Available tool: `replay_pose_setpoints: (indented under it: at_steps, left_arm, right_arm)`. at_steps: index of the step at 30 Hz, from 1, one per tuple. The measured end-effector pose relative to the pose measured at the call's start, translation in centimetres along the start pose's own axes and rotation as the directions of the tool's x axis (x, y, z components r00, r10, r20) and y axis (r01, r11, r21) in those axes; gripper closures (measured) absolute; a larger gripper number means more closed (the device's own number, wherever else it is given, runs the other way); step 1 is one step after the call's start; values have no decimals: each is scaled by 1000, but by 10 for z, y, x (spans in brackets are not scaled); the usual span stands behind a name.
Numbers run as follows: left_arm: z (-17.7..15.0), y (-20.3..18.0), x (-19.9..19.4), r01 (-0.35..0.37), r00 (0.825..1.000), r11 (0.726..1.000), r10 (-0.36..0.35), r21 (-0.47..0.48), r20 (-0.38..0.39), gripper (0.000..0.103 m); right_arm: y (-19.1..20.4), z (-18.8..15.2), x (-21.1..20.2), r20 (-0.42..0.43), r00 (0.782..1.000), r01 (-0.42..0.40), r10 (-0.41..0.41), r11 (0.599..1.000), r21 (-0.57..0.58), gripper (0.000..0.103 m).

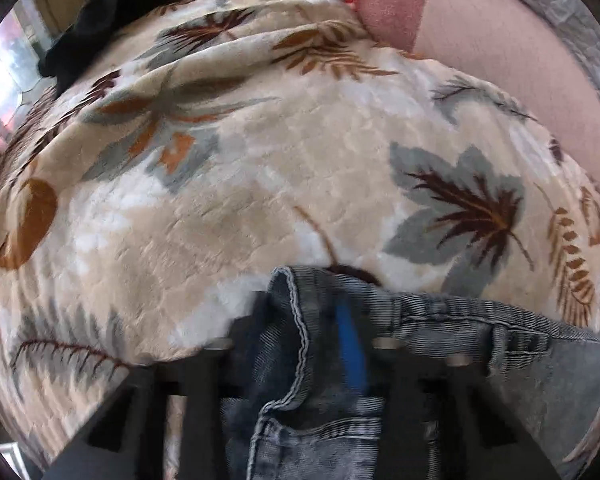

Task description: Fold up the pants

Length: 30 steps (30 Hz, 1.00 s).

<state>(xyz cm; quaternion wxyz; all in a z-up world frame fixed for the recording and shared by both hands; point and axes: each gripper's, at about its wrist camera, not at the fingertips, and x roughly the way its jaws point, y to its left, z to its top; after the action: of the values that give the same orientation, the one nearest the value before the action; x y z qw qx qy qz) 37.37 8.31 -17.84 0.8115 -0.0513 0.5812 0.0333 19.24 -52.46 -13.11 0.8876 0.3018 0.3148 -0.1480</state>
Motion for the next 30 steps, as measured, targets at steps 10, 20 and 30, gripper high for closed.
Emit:
replay_pose_setpoints:
  at_steps: [10, 20, 30]
  left_arm:
    - [-6, -14, -16, -16, 996, 993, 6, 114, 88, 92]
    - [-7, -14, -44, 11, 990, 990, -31, 138, 138, 92]
    - [-21, -18, -101, 41, 971, 990, -72, 136, 229, 93]
  right_arm:
    - [-23, 9, 27, -72, 996, -51, 55, 997, 51, 14]
    - [-26, 6, 62, -124, 992, 30, -27, 999, 20, 14]
    - [-7, 4, 42, -159, 987, -21, 5, 995, -100, 85]
